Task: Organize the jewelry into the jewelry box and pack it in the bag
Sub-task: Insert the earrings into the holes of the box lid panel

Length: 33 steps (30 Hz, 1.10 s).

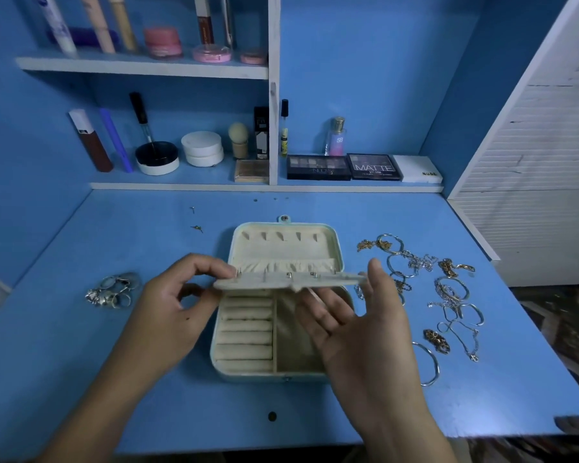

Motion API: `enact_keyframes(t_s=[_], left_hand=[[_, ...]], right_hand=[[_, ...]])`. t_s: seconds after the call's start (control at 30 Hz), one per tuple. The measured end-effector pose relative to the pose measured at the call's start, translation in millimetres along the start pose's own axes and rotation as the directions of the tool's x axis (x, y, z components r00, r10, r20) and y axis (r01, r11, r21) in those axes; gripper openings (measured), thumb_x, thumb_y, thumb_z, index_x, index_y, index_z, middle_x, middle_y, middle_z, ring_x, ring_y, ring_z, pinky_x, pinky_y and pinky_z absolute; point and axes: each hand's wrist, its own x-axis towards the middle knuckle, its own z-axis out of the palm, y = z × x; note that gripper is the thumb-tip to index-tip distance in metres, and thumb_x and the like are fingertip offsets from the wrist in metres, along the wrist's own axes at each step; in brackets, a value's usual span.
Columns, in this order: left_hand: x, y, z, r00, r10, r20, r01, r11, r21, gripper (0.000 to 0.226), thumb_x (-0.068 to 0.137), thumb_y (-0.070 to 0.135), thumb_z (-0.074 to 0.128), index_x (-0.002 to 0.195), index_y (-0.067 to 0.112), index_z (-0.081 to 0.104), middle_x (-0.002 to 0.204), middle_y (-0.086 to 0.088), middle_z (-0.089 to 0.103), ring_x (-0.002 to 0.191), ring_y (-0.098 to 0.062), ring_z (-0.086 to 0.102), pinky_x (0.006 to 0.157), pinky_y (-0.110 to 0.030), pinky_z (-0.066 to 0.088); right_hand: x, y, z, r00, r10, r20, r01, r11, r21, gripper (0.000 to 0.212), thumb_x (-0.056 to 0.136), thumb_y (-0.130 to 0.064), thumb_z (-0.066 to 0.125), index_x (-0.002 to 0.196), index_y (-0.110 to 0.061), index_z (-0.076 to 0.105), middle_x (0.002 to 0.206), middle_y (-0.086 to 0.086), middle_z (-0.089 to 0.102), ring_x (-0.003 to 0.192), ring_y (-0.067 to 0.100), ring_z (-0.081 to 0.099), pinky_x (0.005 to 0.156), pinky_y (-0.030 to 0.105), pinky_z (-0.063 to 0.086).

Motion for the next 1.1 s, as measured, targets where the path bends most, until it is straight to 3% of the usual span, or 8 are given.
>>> enact_keyframes(t_s=[0.07,0.13,0.2,0.3,0.43,0.67,0.97,1.1], left_hand=[[-5,-4,0,0.999,0.042,0.01,-0.042,0.999,-0.006,0.024,0.085,0.012,0.07,0.087,0.035,0.064,0.101,0.01,0.072,0.106,-0.011,0.066,0.088,-0.028,0.052],[-8,-7,0,0.998,0.056,0.01,-0.056,0.998,-0.03,0.008,0.08,0.028,0.063,0.087,0.033,0.064,0.103,0.009,0.071,0.106,-0.012,0.066,0.089,-0.025,0.052],[-10,-10,1,0.997,0.074,-0.001,-0.074,0.996,-0.046,0.008,0.08,0.031,0.06,0.086,0.031,0.065,0.104,0.009,0.07,0.106,-0.01,0.066,0.089,-0.02,0.051],[-12,-14,3,0.994,0.114,0.002,-0.114,0.993,-0.024,0.005,0.082,0.023,0.06,0.085,0.022,0.064,0.104,0.01,0.069,0.104,-0.009,0.066,0.089,-0.017,0.05],[-9,-14,0,0.995,0.093,0.023,-0.094,0.995,0.027,0.024,0.082,0.001,0.053,0.083,0.022,0.065,0.101,0.01,0.069,0.102,-0.011,0.066,0.089,-0.018,0.05],[36,-4,-12,0.998,-0.066,0.003,0.066,0.997,0.03,0.027,0.091,0.005,0.062,0.083,0.029,0.07,0.088,0.009,0.073,0.086,-0.013,0.068,0.08,-0.03,0.052],[132,-29,10,0.988,-0.154,0.026,0.141,0.95,0.279,0.013,0.093,0.018,0.063,0.097,0.026,0.071,0.095,0.013,0.071,0.082,0.002,0.064,0.071,-0.007,0.043],[160,-42,26,0.987,-0.158,0.034,0.131,0.904,0.408,0.015,0.092,0.018,0.064,0.102,0.019,0.074,0.094,0.006,0.071,0.085,-0.006,0.063,0.076,-0.012,0.044]], right_hand=[[1,1,-4,1.0,0.0,0.02,0.001,1.0,-0.028,0.025,0.094,-0.039,0.057,0.104,-0.017,0.063,0.108,0.019,0.073,0.095,0.03,0.072,0.079,0.041,0.06],[5,5,-6,0.999,-0.005,0.033,0.007,0.998,-0.058,0.038,0.096,-0.03,0.057,0.13,-0.014,0.054,0.111,0.016,0.073,0.092,0.029,0.072,0.071,0.039,0.062],[7,9,-8,0.999,-0.019,0.028,0.021,0.997,-0.071,0.05,0.097,-0.02,0.055,0.145,-0.015,0.043,0.104,0.009,0.075,0.089,0.025,0.073,0.076,0.04,0.06],[11,13,-11,0.999,-0.039,0.008,0.04,0.996,-0.08,0.035,0.098,-0.012,0.05,0.132,-0.022,0.051,0.083,-0.001,0.076,0.073,0.015,0.072,0.073,0.038,0.058],[13,13,-12,0.999,-0.037,-0.002,0.037,0.996,-0.085,0.026,0.099,-0.01,0.047,0.116,-0.026,0.059,0.086,-0.002,0.077,0.079,0.016,0.073,0.064,0.034,0.058],[14,14,-15,1.0,-0.022,0.016,0.022,0.999,-0.032,0.038,0.098,-0.006,0.038,0.129,-0.016,0.056,0.104,0.007,0.075,0.087,0.022,0.072,0.065,0.035,0.058],[14,14,-16,1.0,-0.017,0.005,0.017,1.0,0.009,0.039,0.098,-0.005,0.036,0.126,-0.018,0.059,0.104,0.006,0.076,0.091,0.022,0.072,0.069,0.036,0.059],[14,14,-16,1.0,-0.008,0.003,0.008,1.0,-0.008,0.04,0.098,-0.005,0.034,0.126,-0.018,0.06,0.109,0.008,0.075,0.097,0.023,0.071,0.073,0.038,0.06]])
